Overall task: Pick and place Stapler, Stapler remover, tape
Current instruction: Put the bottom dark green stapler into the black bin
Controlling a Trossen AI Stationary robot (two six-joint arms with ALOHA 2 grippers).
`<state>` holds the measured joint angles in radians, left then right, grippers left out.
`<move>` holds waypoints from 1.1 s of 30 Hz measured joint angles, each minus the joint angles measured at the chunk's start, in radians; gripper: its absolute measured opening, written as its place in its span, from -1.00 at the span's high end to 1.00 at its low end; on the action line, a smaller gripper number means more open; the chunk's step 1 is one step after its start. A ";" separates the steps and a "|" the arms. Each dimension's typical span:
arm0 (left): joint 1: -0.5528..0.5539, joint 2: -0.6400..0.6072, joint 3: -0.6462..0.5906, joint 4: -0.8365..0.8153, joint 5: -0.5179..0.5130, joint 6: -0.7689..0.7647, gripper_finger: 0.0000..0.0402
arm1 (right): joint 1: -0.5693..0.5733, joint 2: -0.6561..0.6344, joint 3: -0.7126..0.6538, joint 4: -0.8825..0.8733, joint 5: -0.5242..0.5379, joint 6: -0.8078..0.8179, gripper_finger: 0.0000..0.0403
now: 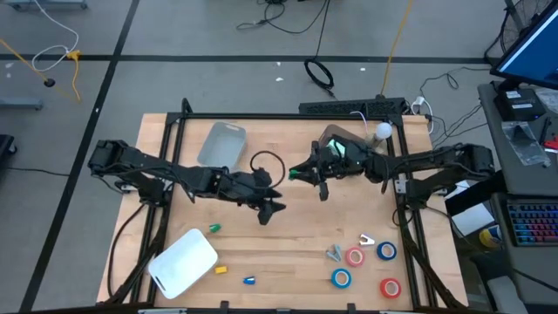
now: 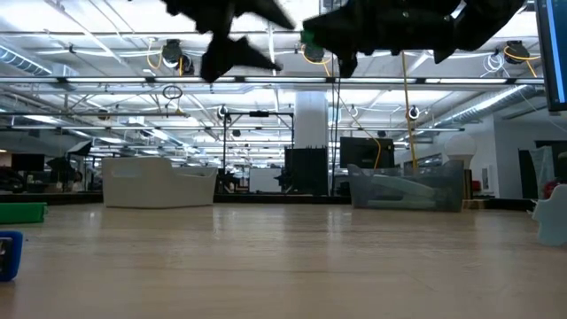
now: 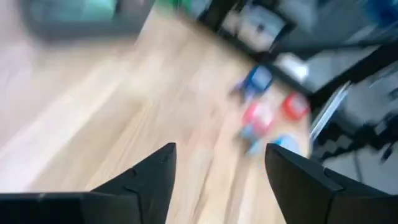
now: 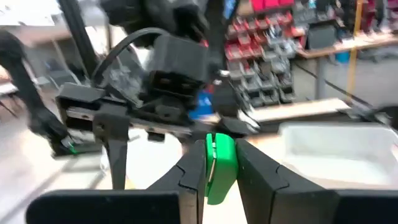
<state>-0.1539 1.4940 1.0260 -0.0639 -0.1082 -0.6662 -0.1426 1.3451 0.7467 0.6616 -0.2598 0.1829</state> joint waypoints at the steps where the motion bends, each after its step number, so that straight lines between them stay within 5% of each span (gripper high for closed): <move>1: -0.001 0.000 0.000 -0.053 0.001 -0.015 -0.25 | -0.014 -0.016 0.000 -0.043 0.002 -0.015 0.72; 7: -0.030 0.000 0.000 -0.297 -0.103 -0.073 -0.26 | -0.109 -0.133 0.000 -0.391 0.094 -0.122 0.72; 13: -0.060 0.000 0.000 -0.345 -0.237 -0.063 -0.26 | -0.210 -0.208 0.000 -0.699 0.220 -0.232 0.72; 33: -0.061 0.000 0.000 -0.351 -0.260 -0.071 -0.26 | -0.336 -0.133 0.000 -1.172 0.368 -0.423 0.69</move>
<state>-0.2146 1.4940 1.0260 -0.4149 -0.3683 -0.7376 -0.4783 1.2125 0.7464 -0.5100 0.1083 -0.2396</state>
